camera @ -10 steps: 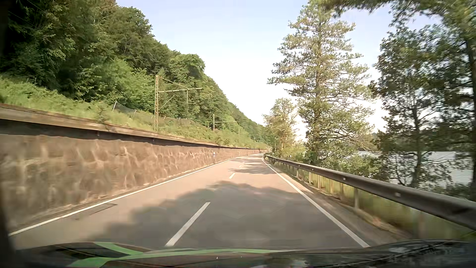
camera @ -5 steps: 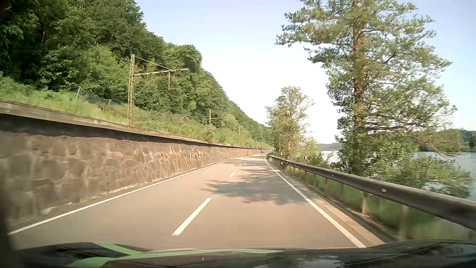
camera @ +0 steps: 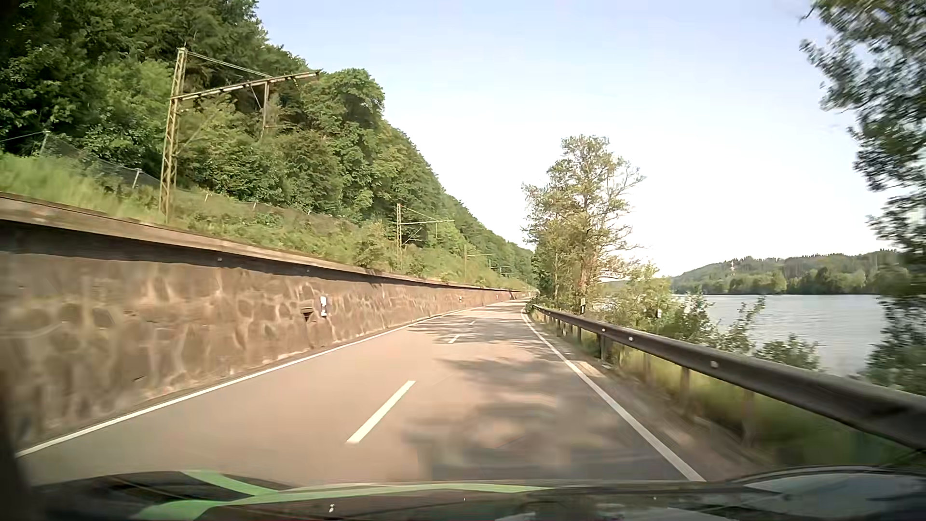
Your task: Follow the waypoints while adhering to traffic rules and regulations
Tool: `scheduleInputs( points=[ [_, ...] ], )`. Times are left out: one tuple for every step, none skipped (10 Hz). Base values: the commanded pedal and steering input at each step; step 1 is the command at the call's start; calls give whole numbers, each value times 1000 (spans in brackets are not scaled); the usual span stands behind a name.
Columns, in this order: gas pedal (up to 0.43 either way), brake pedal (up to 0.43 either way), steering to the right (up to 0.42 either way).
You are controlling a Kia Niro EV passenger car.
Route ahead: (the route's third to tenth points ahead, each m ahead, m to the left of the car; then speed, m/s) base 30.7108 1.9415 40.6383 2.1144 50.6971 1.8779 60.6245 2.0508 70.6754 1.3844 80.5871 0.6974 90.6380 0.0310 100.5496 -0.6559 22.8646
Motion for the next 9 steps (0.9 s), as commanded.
scheduleInputs(
  points=[
    [59,0,-4],
    [59,0,-4],
    [47,0,-4],
    [47,0,-4],
    [47,0,-4],
    [47,0,-4],
    [47,0,-1],
    [59,0,-1],
    [67,0,0]
  ],
)
